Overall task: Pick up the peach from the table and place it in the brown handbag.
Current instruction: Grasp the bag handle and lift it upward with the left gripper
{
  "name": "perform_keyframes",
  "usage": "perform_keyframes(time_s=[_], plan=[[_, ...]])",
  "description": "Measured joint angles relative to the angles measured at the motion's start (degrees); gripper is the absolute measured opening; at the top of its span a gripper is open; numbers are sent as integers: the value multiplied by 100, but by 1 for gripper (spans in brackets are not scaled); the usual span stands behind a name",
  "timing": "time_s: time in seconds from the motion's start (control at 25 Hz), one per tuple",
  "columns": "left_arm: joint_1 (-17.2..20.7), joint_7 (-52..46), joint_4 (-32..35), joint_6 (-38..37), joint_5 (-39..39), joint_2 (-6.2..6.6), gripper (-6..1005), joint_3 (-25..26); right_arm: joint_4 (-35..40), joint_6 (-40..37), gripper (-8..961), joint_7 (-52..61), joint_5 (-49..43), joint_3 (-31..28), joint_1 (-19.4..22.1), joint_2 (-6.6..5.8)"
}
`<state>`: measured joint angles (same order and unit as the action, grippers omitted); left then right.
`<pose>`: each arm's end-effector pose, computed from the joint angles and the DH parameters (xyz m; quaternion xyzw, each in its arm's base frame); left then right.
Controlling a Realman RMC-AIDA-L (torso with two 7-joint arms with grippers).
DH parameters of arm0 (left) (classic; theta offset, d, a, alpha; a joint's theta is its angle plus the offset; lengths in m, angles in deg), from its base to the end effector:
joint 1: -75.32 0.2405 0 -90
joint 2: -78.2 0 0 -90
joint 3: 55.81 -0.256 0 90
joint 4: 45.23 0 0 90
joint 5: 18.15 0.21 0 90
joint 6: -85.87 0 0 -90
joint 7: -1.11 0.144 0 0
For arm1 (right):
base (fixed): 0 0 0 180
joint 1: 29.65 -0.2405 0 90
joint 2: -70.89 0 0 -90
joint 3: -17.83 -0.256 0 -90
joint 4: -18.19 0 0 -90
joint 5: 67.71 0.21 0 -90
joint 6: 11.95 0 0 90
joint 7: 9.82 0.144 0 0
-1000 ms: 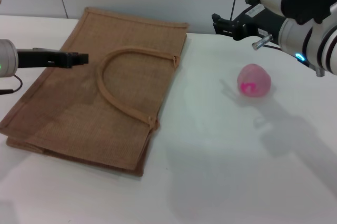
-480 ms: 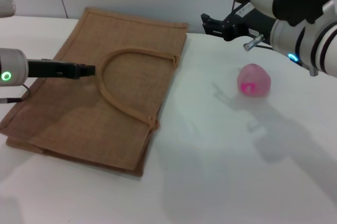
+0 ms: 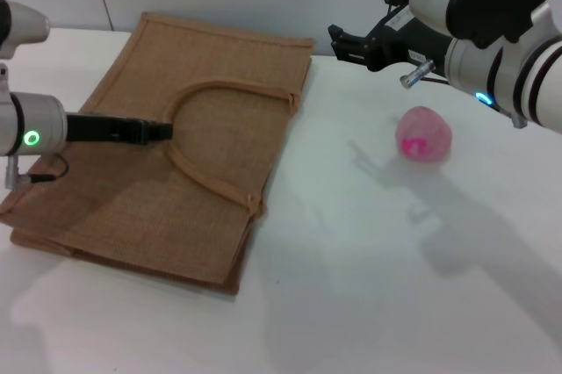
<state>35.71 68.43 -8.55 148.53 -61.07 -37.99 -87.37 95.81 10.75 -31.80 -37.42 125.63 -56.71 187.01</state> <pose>-0.3020 0.4073 0.0328 -0.8329 -0.4582 -0.1024 0.2930 0.1149 0.3961 -0.0383 -0.8915 0.1319 0.1102 0.4191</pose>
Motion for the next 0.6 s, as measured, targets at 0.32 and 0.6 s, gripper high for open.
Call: perform_keyframes(time_s=[0.32,0.6], plan=[[-58,0,-117,-97,74,-3,292,2,55,29,867,10,-58,4,23,-2],[-58,3,-140,-188,73,-2,262,2,57,29,867,19,-58,4,26,-2]])
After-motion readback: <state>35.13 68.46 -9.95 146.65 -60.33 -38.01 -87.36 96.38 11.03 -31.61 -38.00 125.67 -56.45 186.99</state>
